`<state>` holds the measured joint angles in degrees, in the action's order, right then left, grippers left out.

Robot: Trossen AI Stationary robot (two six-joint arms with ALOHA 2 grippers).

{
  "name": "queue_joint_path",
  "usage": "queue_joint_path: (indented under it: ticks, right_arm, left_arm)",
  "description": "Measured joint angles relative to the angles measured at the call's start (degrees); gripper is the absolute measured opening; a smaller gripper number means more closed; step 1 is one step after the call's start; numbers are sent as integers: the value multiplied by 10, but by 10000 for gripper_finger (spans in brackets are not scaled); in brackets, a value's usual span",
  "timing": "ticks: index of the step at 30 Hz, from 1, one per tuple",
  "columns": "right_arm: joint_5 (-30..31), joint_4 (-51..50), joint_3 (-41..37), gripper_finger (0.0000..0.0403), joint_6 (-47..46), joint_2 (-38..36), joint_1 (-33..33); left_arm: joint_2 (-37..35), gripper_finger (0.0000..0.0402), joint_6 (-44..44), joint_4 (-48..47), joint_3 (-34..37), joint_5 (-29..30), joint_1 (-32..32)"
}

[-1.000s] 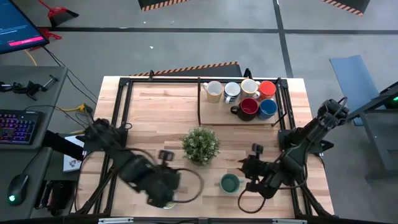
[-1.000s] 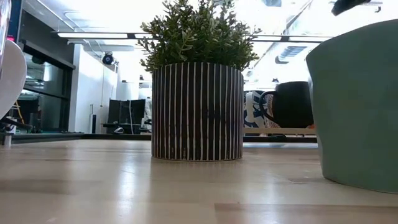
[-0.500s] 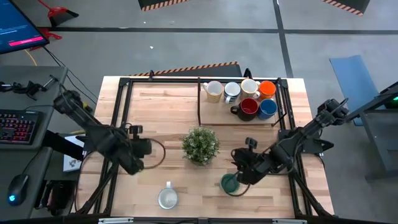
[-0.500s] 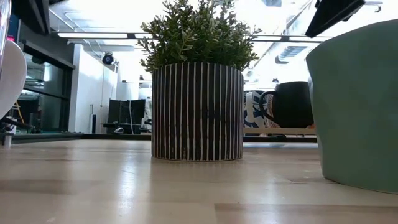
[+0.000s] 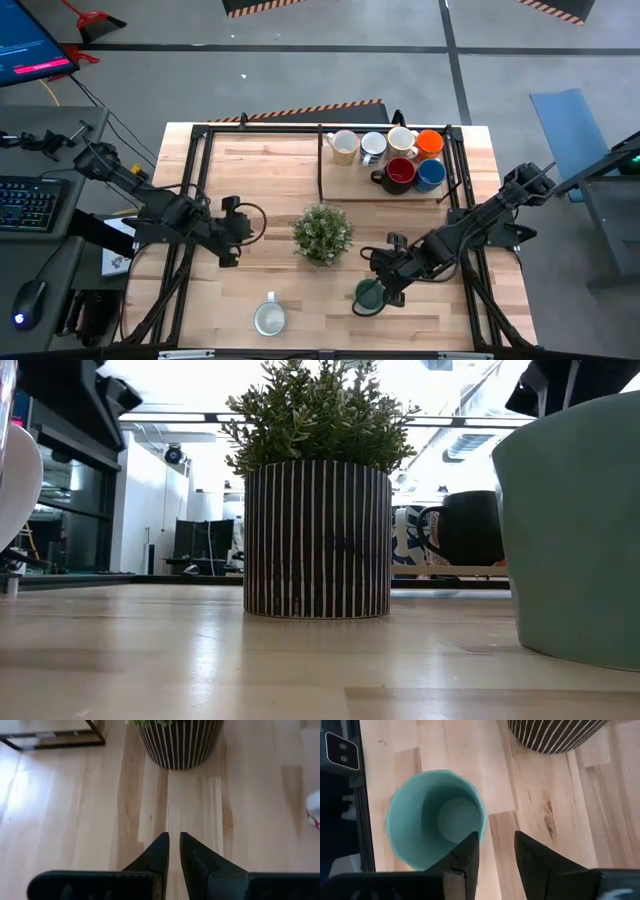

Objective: Place coffee mugs
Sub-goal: Put the green mug on the shelf

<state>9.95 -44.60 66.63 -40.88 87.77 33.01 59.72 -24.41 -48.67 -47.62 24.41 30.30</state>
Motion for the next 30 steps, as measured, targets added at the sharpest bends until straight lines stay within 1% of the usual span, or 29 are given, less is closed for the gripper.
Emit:
queue_joint_path:
  ticks: [4,7,13,21,25,27,28,30]
  right_arm:
    - [0,8,0,103,4,0,1]
    - [1,16,0,103,4,8,1]
    - [-2,49,0,103,4,48,1]
    - [-18,63,0,103,-6,109,1]
    - [-6,78,0,103,-13,135,1]
    - [19,87,0,92,-16,139,1]
    - [28,91,0,80,-18,139,1]
    - [36,88,0,41,-22,139,1]
  left_arm:
    - [2,36,26,23,0,1,-15]
    - [2,36,42,23,0,1,-28]
    - [2,36,66,23,0,2,-47]
    - [2,35,66,23,0,2,-56]
    - [2,35,65,26,0,2,-56]
    - [2,35,66,32,0,2,-56]
    - [2,35,66,35,0,2,-56]
    - [2,35,66,37,0,2,-56]
